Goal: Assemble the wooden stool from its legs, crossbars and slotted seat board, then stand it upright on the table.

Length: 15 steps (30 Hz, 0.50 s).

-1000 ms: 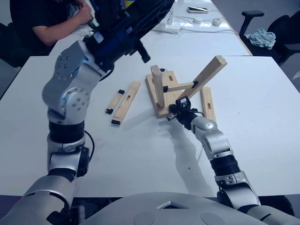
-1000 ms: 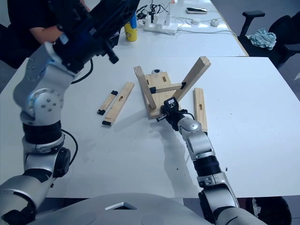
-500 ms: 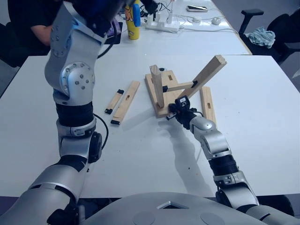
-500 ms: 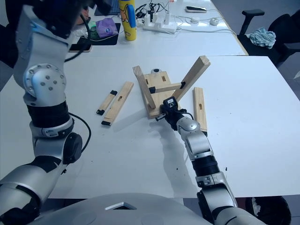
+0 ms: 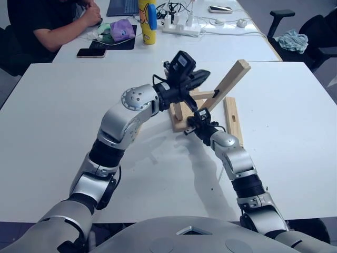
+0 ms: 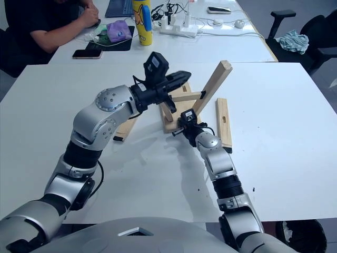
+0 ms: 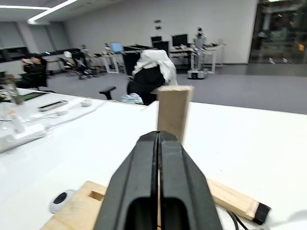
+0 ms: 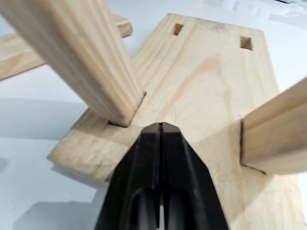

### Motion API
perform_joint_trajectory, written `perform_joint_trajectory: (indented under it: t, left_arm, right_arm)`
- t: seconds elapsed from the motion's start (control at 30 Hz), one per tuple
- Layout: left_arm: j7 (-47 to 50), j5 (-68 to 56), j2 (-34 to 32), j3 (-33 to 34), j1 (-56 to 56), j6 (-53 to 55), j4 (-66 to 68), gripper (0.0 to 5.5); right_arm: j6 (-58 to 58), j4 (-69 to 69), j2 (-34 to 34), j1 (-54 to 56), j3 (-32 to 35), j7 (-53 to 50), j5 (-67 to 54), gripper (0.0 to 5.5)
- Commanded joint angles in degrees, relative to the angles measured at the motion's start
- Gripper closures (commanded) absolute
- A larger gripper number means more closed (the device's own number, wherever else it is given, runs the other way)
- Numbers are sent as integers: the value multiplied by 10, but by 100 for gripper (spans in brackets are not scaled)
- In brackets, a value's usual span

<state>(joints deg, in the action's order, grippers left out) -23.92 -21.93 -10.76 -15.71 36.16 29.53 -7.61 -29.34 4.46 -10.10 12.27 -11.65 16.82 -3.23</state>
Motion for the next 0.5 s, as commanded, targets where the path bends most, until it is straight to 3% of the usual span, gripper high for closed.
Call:
perform_joint_trajectory:
  t: [0.03,0.3,0.5]
  left_arm:
    - [6,7,25,66,25,-127,-77,549]
    - [66,61,-30,201,129,-230,-113,549]
    - [62,41,-31,201,148,-213,-94,549]
  right_arm:
    - [-71,75,-6,-70,-27,9,12,550]
    - [-66,81,-7,-66,-25,10,13,550]
    - [-64,85,-11,-60,-30,16,15,550]
